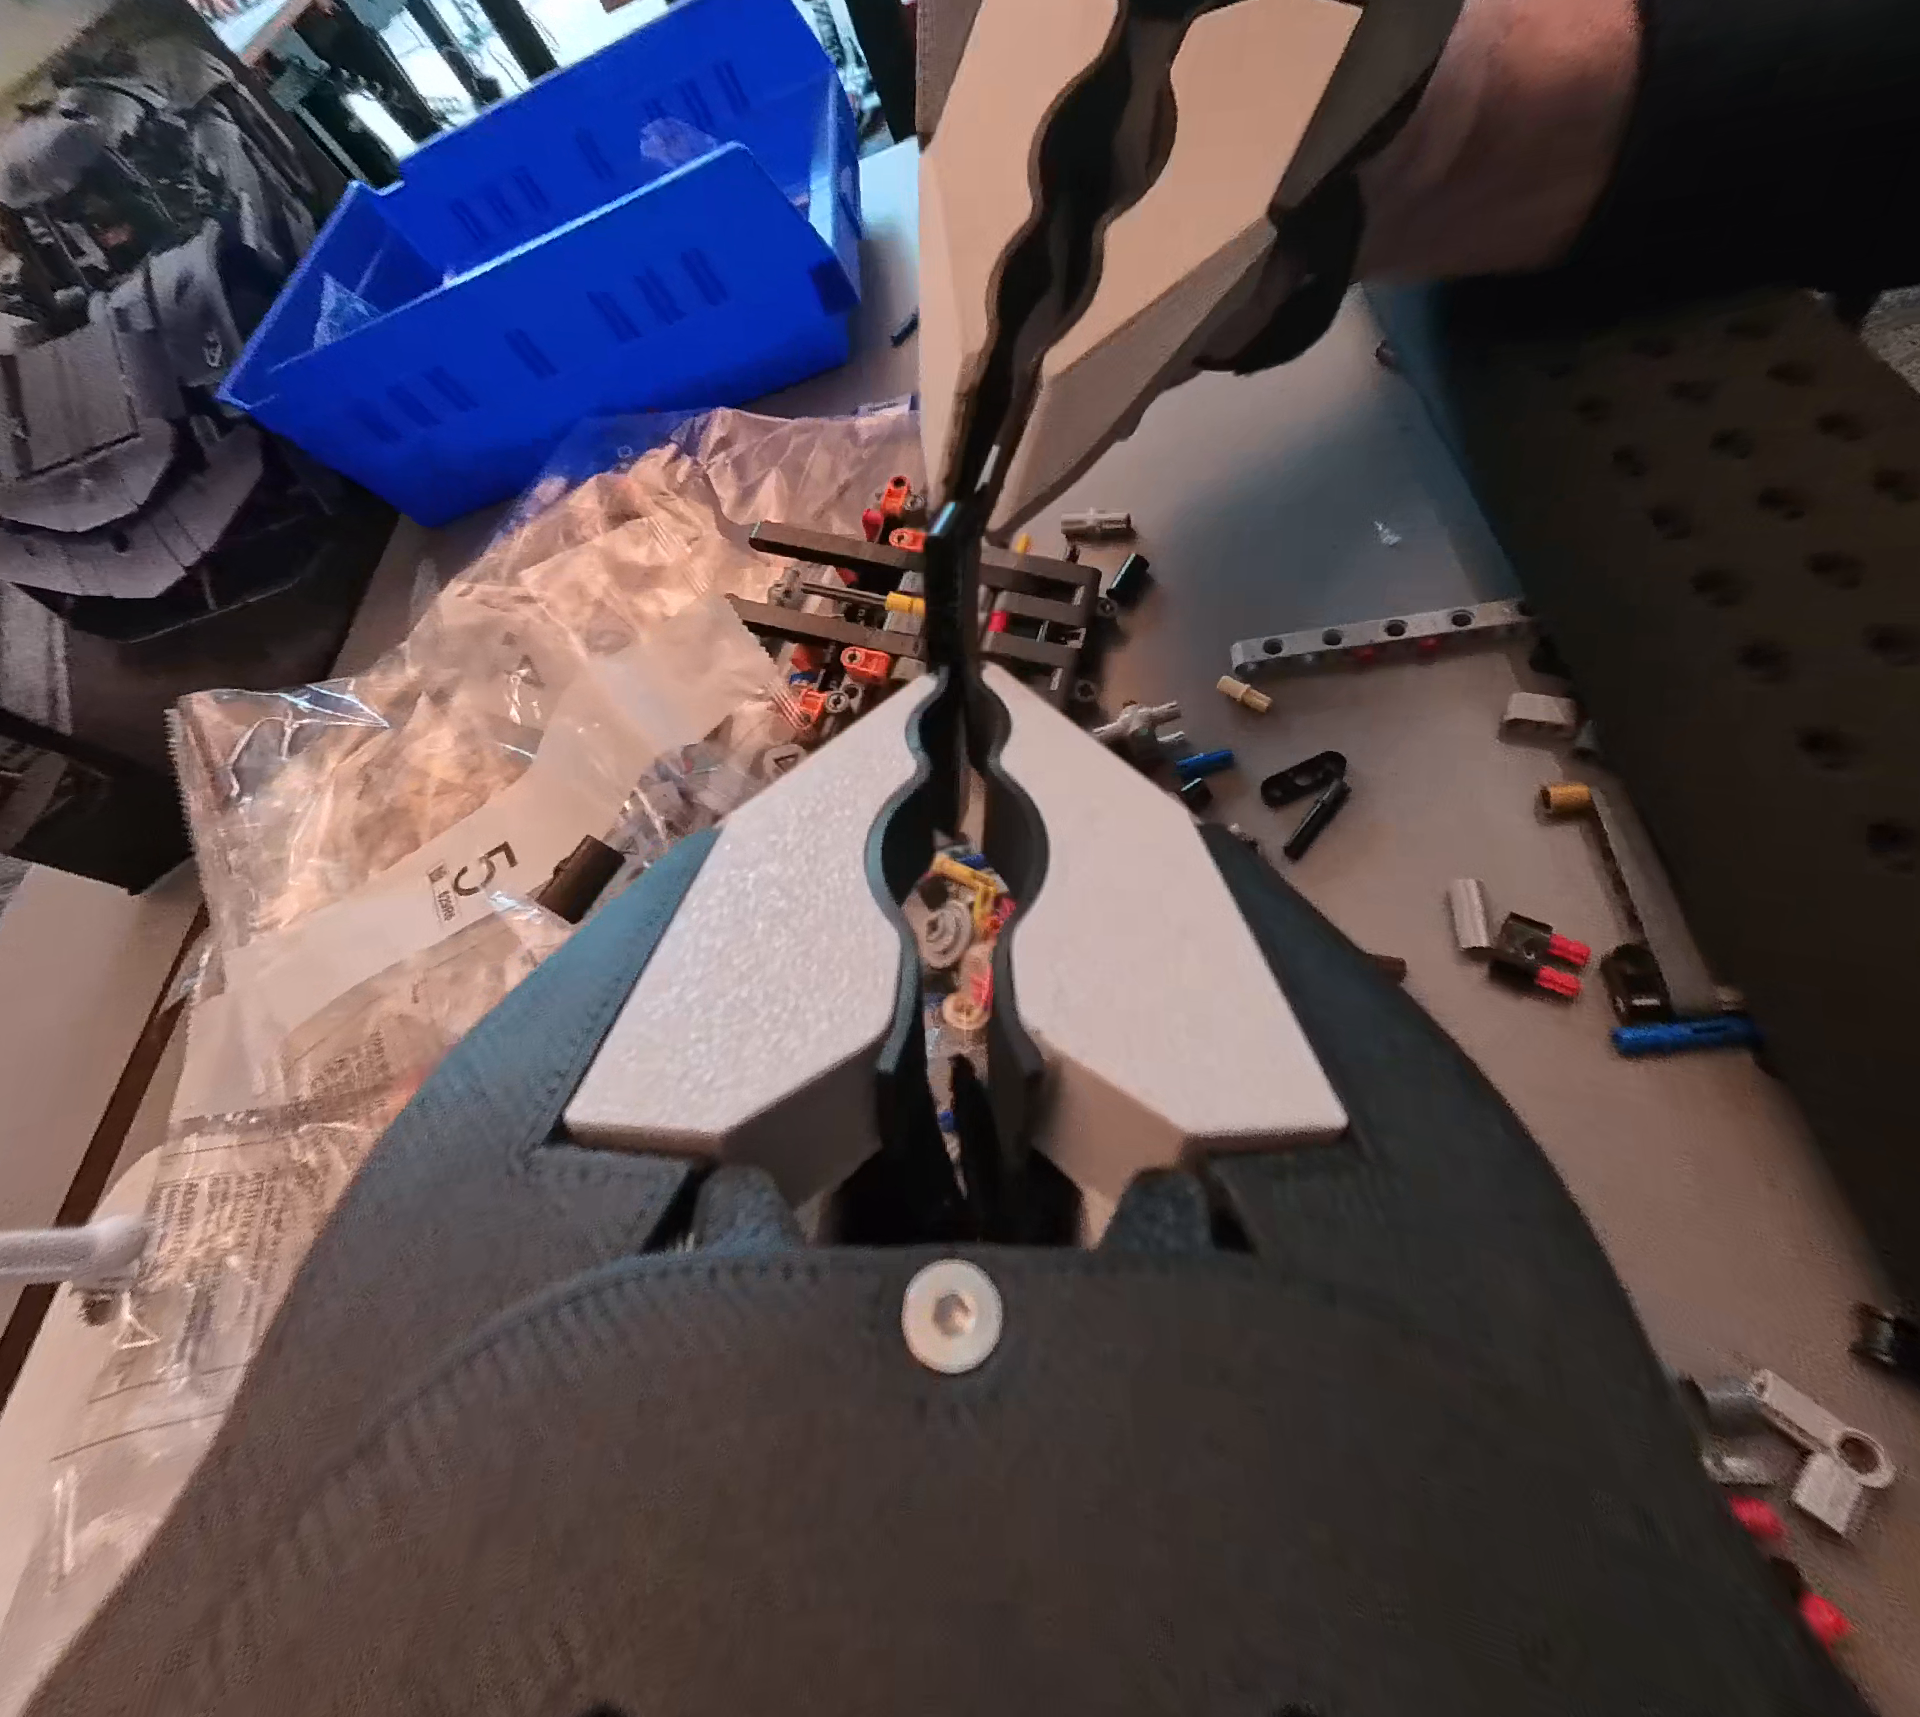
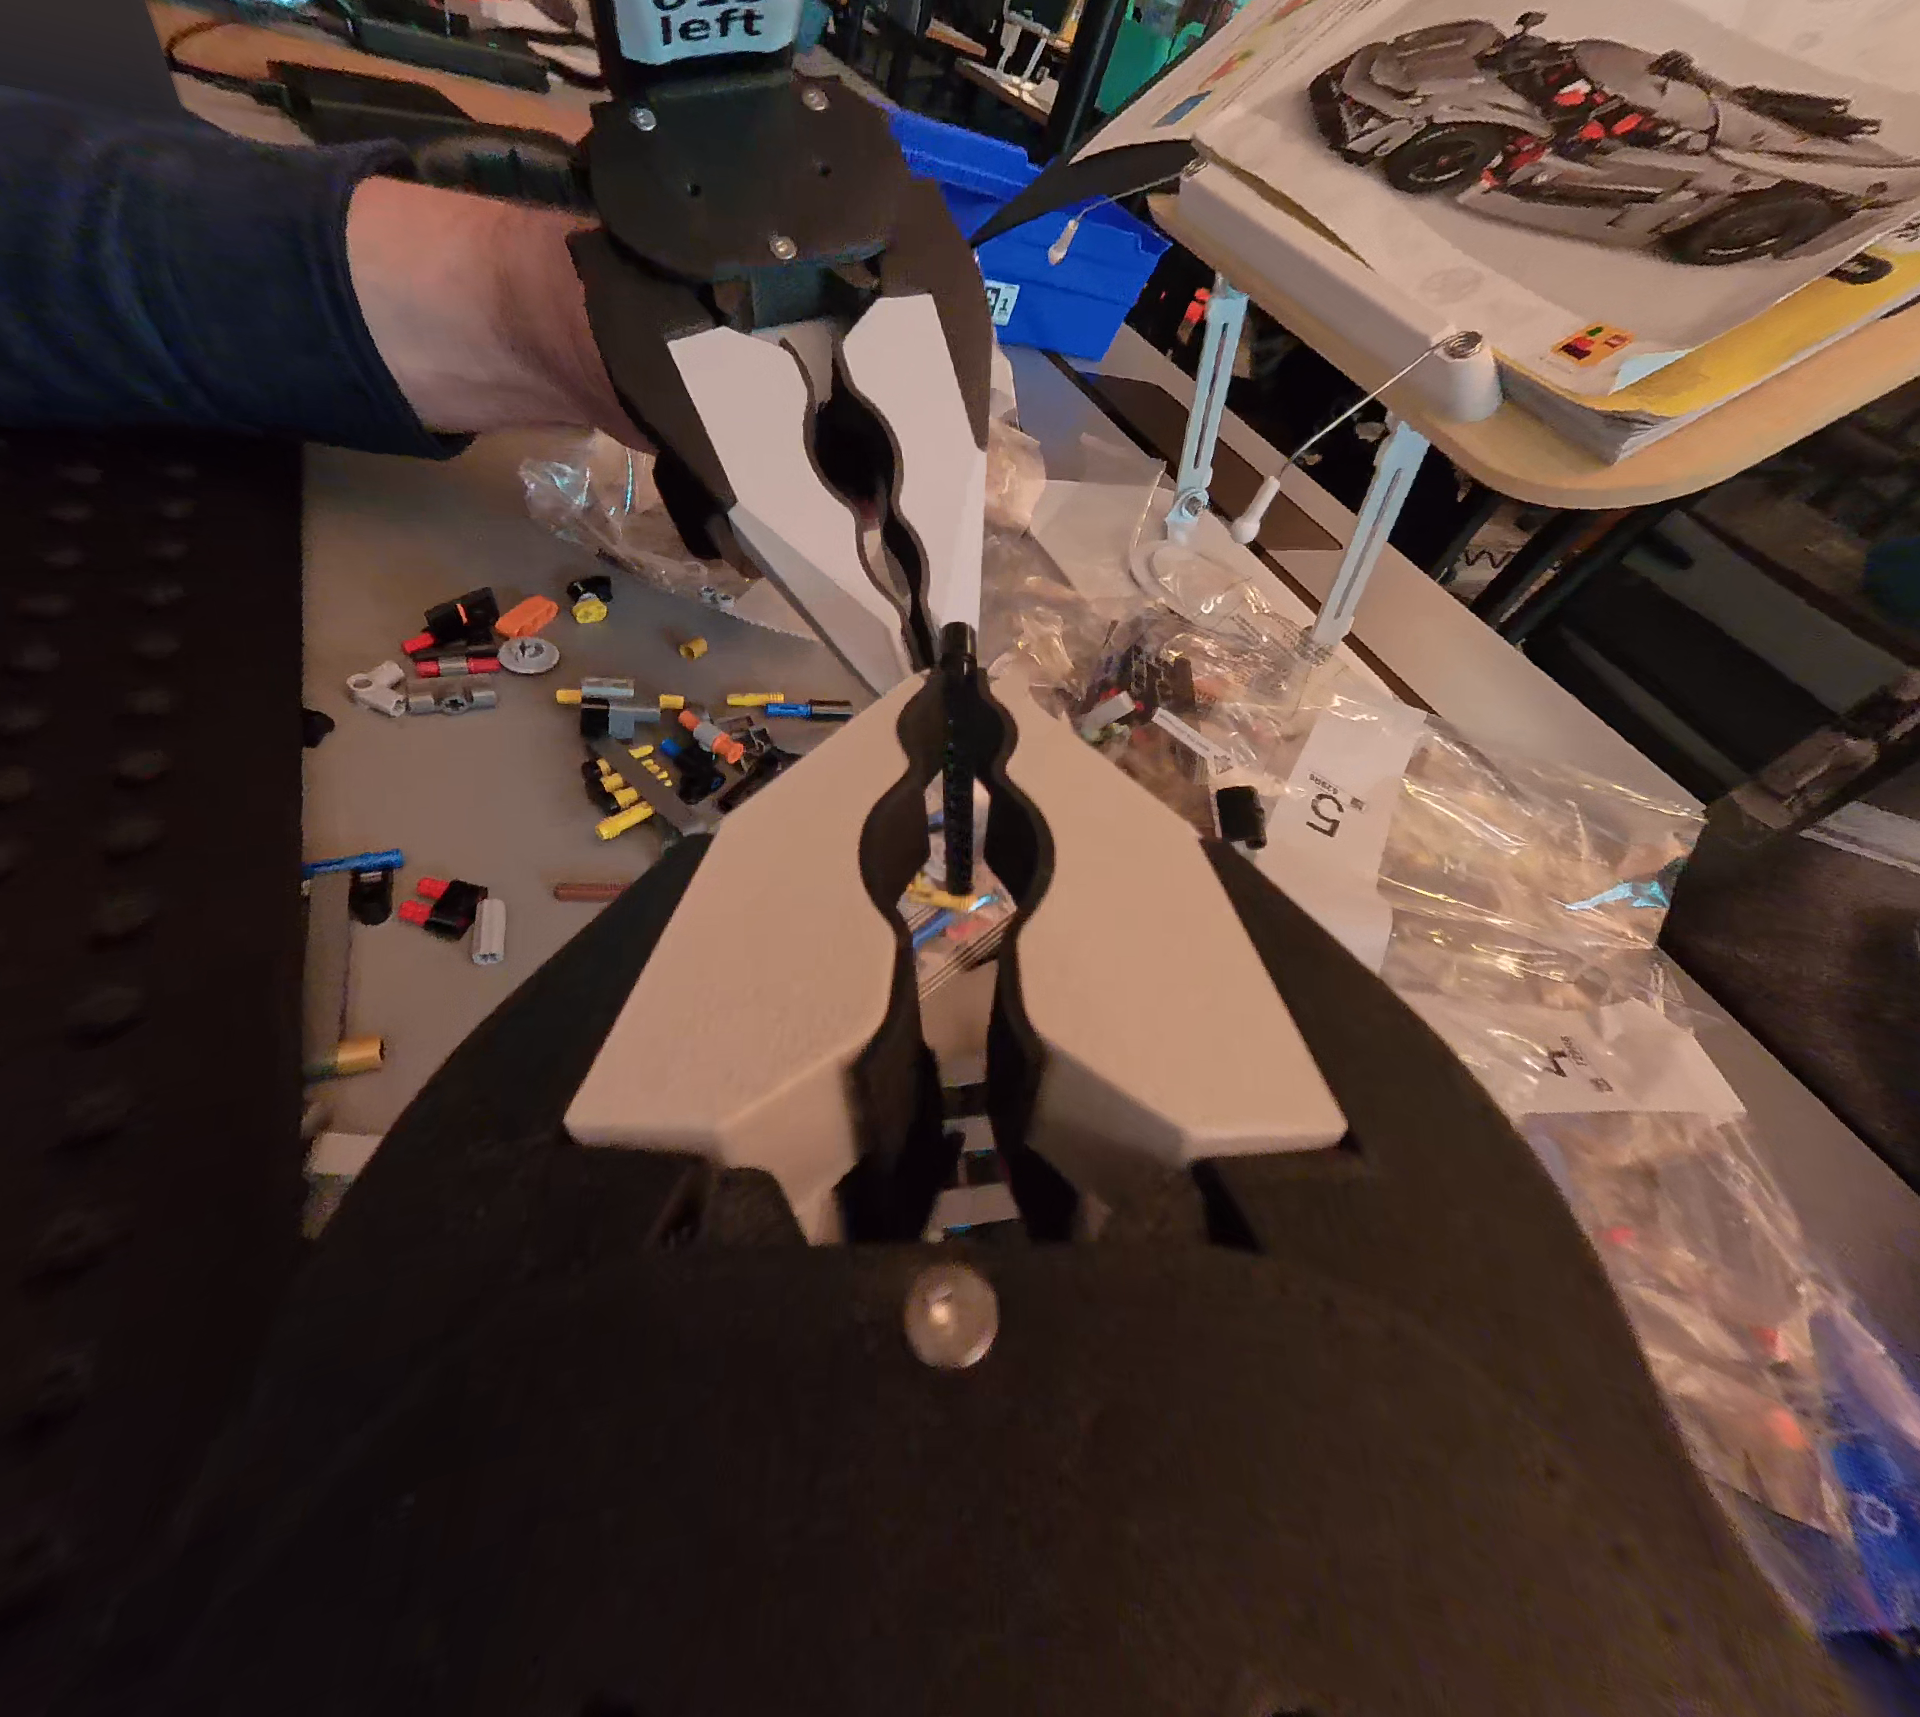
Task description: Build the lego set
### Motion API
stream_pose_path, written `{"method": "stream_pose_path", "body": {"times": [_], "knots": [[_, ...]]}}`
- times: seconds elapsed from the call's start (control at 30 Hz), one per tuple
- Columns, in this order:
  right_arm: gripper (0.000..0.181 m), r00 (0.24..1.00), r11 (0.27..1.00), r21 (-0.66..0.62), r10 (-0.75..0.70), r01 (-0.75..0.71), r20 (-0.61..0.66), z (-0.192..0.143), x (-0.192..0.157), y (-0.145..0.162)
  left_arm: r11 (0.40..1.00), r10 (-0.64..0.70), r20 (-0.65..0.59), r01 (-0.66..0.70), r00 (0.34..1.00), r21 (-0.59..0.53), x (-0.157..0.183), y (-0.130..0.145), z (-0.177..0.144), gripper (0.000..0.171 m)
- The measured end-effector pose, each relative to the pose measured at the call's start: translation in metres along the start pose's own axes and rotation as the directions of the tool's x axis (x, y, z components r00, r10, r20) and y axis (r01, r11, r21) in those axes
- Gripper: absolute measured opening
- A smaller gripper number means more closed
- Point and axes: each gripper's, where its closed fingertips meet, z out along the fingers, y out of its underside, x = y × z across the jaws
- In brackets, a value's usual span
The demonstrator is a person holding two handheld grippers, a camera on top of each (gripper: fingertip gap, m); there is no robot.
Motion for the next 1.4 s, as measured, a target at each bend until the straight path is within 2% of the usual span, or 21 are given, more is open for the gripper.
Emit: {"method": "stream_pose_path", "body": {"times": [0.3, 0.37, 0.57, 0.63, 0.7, 1.2, 1.4], "knots": [[0.000, 1.000, 0.999, -0.035, 0.001, 0.000, 0.028, 0.003, -0.004, 0.007, 0.999, -0.022, -0.068, 0.021, 0.997, -0.028, 0.011, 0.007, 0.000, 0.021], [0.000, 0.999, 0.999, -0.045, -0.001, 0.002, 0.040, 0.004, -0.006, 0.009, 1.000, -0.024, -0.082, 0.024, 0.996, -0.006, 0.012, 0.003, -0.004, 0.023], [0.000, 0.997, 0.997, -0.073, 0.005, 0.001, 0.080, 0.007, -0.013, 0.015, 1.000, 0.001, -0.067, 0.000, 0.998, 0.011, 0.012, 0.000, -0.004, 0.013], [0.000, 0.995, 0.996, -0.094, 0.006, 0.004, 0.104, 0.009, -0.017, 0.019, 0.998, -0.022, -0.088, 0.027, 0.996, 0.055, 0.013, -0.007, -0.005, 0.011], [0.000, 0.994, 0.994, -0.109, 0.003, 0.010, 0.113, 0.010, -0.019, 0.022, 0.999, 0.004, -0.097, 0.000, 0.995, 0.041, 0.017, -0.006, -0.005, 0.005], [0.000, 0.992, 0.996, -0.093, 0.006, 0.006, 0.129, 0.009, -0.022, 0.018, 0.996, 0.091, -0.083, -0.091, 0.992, 0.007, 0.020, -0.006, -0.008, 0.005], [0.000, 0.987, 0.996, -0.087, 0.014, 0.000, 0.161, 0.008, -0.026, 0.017, 0.996, 0.094, -0.112, -0.094, 0.989, 0.003, 0.024, -0.005, -0.011, 0.004]]}}
